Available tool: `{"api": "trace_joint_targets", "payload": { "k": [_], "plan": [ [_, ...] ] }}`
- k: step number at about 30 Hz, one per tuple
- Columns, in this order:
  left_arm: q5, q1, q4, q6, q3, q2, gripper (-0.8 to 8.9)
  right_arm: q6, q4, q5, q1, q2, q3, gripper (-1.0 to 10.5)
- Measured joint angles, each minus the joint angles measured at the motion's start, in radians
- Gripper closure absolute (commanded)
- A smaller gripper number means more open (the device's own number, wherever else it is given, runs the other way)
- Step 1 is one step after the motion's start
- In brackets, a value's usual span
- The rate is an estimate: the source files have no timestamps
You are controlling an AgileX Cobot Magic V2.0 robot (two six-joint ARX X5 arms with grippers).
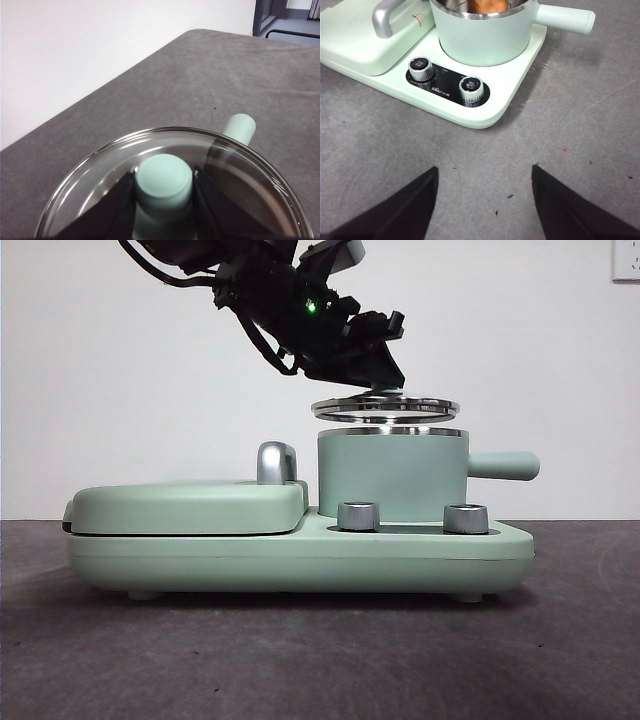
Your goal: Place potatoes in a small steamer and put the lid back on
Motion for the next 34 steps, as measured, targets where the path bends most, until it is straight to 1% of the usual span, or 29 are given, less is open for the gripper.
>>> {"api": "trace_joint_targets", "payload": {
  "k": [4, 9, 34],
  "plan": [
    [0.011, 0.0, 0.009, 0.0, 0.0, 0.008, 8.0, 0.0, 0.0, 0.021, 0.0, 0.0, 0.0, 6.6],
    [0.026, 0.0, 0.013, 0.006, 0.001, 0.036, 8.0, 0.0, 0.0, 0.021, 0.0, 0.0, 0.0, 6.6],
    [0.026, -0.006, -0.01, 0.015, 0.002, 0.036, 7.99, 0.0, 0.0, 0.021, 0.0, 0.0, 0.0, 6.6]
  ]
}}
